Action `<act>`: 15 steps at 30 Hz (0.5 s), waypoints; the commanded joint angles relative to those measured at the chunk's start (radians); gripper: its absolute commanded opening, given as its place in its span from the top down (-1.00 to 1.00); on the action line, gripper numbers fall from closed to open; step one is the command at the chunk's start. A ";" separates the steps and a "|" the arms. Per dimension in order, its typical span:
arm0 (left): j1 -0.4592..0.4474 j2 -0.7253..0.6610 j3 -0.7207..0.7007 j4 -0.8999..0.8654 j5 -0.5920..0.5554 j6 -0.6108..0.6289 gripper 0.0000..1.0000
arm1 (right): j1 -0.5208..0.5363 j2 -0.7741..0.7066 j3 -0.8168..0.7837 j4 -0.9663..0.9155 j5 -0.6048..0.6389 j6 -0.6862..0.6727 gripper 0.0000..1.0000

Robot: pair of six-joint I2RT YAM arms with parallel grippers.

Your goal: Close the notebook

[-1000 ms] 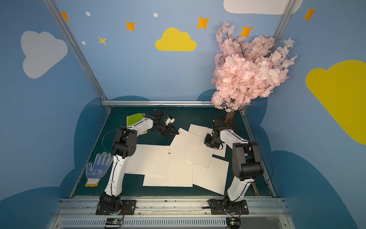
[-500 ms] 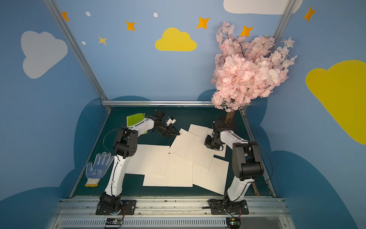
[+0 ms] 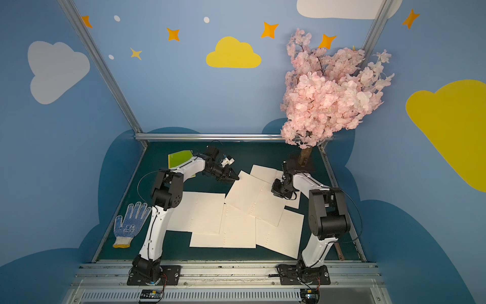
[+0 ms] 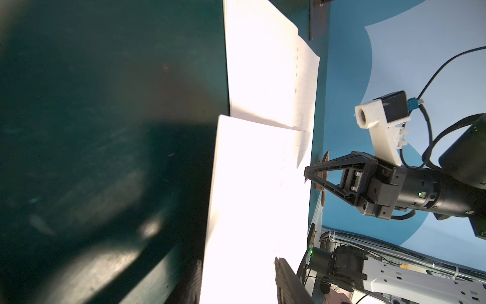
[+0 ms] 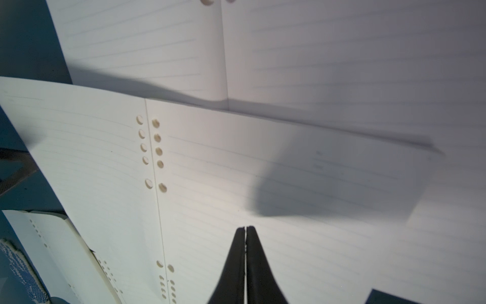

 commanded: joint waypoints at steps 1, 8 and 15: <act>-0.005 -0.002 -0.008 -0.026 0.011 0.027 0.06 | -0.006 -0.011 -0.008 0.004 -0.009 -0.003 0.82; -0.007 0.000 -0.012 -0.048 -0.029 0.042 0.06 | -0.006 -0.001 -0.021 0.010 -0.013 0.001 0.81; -0.013 0.013 0.002 -0.069 -0.037 0.051 0.07 | -0.006 0.001 -0.027 0.013 -0.015 0.003 0.82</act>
